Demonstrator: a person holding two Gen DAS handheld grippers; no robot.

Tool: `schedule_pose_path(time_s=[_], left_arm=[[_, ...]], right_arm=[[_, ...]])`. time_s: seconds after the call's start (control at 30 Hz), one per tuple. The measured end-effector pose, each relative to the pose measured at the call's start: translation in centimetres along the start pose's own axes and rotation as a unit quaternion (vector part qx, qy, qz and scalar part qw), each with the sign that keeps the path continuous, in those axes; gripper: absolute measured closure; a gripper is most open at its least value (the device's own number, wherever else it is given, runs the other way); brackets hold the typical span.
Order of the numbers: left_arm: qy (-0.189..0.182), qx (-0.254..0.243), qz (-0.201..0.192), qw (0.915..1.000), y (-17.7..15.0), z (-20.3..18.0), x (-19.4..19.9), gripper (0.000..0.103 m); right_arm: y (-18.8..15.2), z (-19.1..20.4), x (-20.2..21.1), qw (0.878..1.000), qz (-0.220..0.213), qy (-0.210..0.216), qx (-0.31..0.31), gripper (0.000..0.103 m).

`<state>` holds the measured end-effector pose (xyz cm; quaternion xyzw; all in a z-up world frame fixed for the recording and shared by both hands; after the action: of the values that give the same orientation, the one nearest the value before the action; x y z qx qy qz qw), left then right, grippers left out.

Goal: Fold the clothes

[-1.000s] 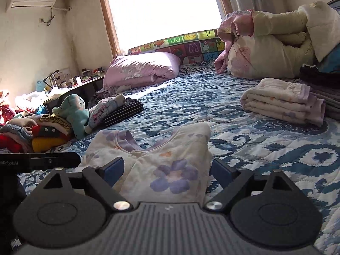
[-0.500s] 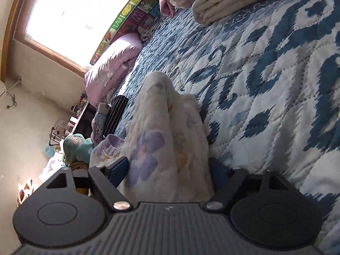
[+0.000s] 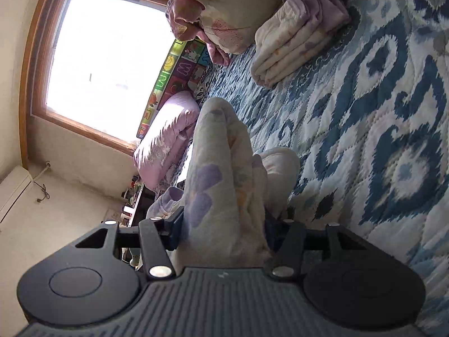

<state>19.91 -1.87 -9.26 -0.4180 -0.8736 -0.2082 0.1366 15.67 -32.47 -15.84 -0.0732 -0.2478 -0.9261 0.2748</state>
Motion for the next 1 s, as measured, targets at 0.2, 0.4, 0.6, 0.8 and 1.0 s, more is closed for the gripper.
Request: schedule_pose_path(time_s=[0.2,0.4,0.6,0.8,1.0], left_arm=[[-0.082,-0.056,0.086,0.9913,-2.8,-8.4,-9.2,0.046],[-0.191,-0.119,0.178,0.9581,-7.7,-16.6,-21.5,0.046],[-0.281,-0.179,0.241,0.9117,-11.7,-23.8,-31.5,0.046],[-0.268,-0.178,0.276,0.9057,-14.7,-23.7,-41.2,0.044],[-0.028,-0.270,0.279,0.9211,-19.6,-22.1,-48.1,0.028]], right_arm=[[6.9,-1.0,10.0,0.992,-0.125,-0.015,0.006,0.049],[11.9,-4.8,19.7,0.959,-0.278,-0.044,0.032,0.049],[17.0,-8.0,25.4,0.908,-0.402,-0.079,0.086,0.049],[21.1,-14.1,25.9,0.877,-0.455,-0.134,0.080,0.049],[21.8,-26.7,22.4,0.897,-0.369,-0.185,-0.154,0.053]])
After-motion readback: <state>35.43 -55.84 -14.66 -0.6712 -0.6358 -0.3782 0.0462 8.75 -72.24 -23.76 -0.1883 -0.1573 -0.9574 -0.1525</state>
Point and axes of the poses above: each gripper's, at about its wrist camera, not at the fingertips, and x roughly against the way its jaws point, z to its left, y to its top, the point moved 1 cm from there along -x, roughly the way its jaws point, and after that the axes turned 6 degrees about x, right-handed, at the moved point
